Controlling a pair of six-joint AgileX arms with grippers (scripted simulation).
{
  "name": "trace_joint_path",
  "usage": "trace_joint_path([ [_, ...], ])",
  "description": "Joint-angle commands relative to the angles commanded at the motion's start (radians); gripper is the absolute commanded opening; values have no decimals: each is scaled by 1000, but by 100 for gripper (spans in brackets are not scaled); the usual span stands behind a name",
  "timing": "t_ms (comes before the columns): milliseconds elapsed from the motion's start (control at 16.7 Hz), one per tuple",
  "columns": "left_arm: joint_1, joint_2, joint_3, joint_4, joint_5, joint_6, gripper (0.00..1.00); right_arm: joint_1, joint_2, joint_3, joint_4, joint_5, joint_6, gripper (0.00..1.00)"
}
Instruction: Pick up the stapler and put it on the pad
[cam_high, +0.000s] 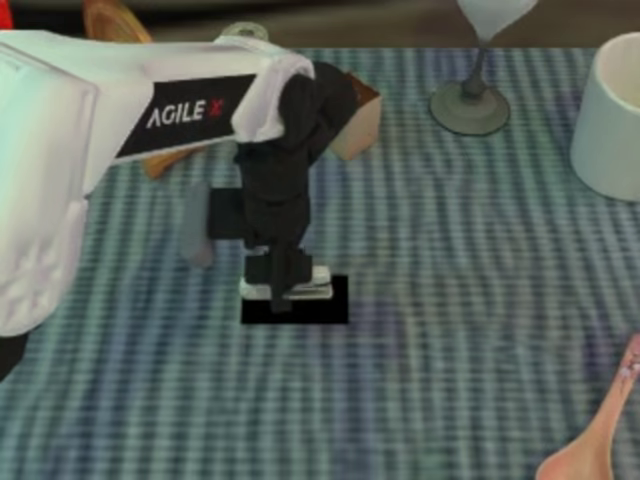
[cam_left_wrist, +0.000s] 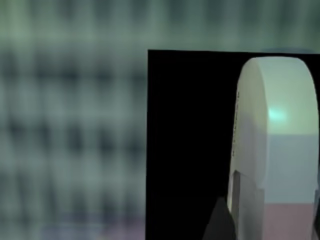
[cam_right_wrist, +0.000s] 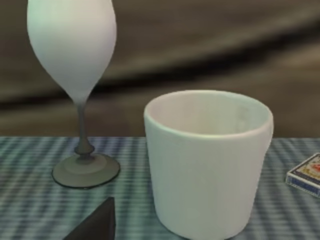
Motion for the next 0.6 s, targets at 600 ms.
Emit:
trace_joint_path([
  [600,0,0,0,0,0,0,100,0,0,0,0,0,0,100],
])
